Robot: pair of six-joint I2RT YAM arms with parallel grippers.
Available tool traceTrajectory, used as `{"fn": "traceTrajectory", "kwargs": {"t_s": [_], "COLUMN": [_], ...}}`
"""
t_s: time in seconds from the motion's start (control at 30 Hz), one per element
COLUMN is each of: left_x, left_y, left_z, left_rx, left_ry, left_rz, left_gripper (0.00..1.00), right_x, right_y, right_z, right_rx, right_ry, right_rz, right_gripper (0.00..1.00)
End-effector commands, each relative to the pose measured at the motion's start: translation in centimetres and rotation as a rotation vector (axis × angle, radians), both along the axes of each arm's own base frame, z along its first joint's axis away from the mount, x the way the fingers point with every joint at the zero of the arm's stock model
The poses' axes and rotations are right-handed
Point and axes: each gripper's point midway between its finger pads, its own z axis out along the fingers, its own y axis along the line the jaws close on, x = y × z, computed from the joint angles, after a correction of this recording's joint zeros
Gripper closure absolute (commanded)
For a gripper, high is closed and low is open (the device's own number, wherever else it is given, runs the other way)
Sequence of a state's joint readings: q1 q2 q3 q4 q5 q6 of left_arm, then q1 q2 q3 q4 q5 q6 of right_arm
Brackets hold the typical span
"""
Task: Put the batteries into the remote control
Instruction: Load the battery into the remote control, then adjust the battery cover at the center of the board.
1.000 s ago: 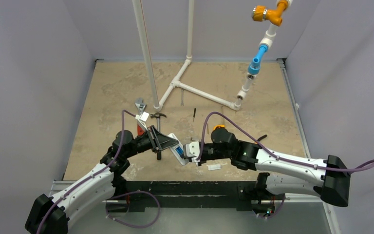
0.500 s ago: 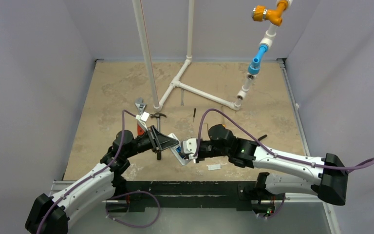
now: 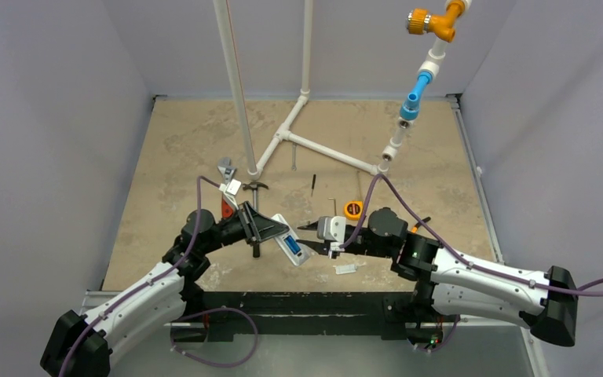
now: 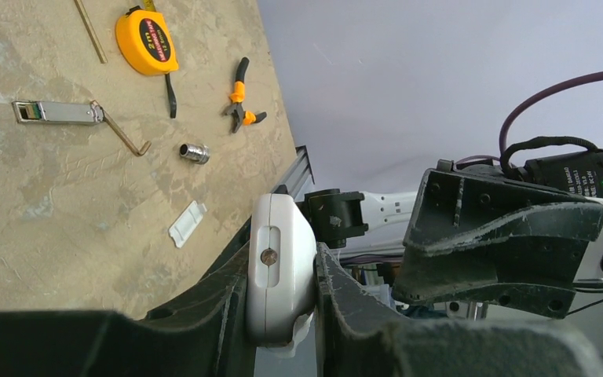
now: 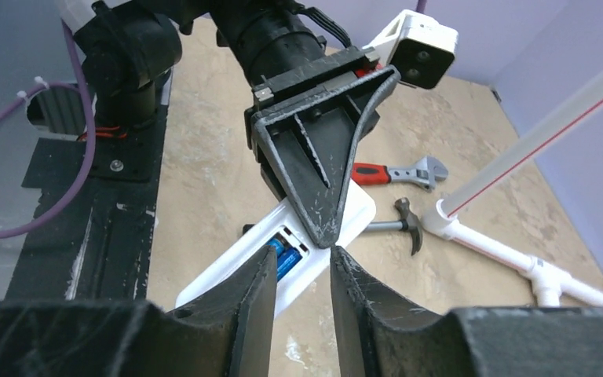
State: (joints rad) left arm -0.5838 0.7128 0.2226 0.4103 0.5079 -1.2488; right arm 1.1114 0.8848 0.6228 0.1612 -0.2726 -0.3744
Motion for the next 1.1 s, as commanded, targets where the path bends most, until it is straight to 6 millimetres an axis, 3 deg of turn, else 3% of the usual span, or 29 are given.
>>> {"fn": "traceTrajectory", "kwargs": {"t_s": [0.0, 0.13, 0.3, 0.43, 0.6, 0.87, 1.07], "left_x": [-0.1, -0.1, -0.2, -0.2, -0.2, -0.2, -0.3], "left_y": [-0.4, -0.3, -0.1, 0.1, 0.5, 0.6, 0.7], "left_z": [3.1, 2.8, 2.9, 2.9, 2.6, 2.7, 2.8], "left_rx": [-0.067, -0.06, -0.051, -0.017, 0.022, 0.035, 0.045], "left_ry": [-0.078, -0.076, -0.088, -0.102, -0.105, -0.108, -0.109], "left_rz": [-0.021, -0.02, -0.016, -0.007, 0.008, 0.012, 0.012], "left_gripper": [1.0, 1.0, 1.0, 1.0, 1.0, 1.0, 1.0], "right_x": [1.4, 2.6, 6.0, 7.9, 8.7, 8.9, 9.8], "right_y": [-1.0, -2.2, -4.8, -6.8, -8.5, -9.5, -13.0], "right_z": [1.0, 1.3, 0.6, -1.8, -5.2, -8.7, -12.0], "right_rx": [0.091, 0.172, 0.253, 0.17, -0.011, -0.117, -0.139], "right_ry": [0.057, 0.143, 0.343, 0.434, 0.474, 0.559, 0.753], "right_rz": [-0.125, -0.244, -0.559, -0.783, -0.958, -1.038, -1.175], "right_gripper": [0.69, 0.64, 0.58, 0.56, 0.54, 0.52, 0.52]}}
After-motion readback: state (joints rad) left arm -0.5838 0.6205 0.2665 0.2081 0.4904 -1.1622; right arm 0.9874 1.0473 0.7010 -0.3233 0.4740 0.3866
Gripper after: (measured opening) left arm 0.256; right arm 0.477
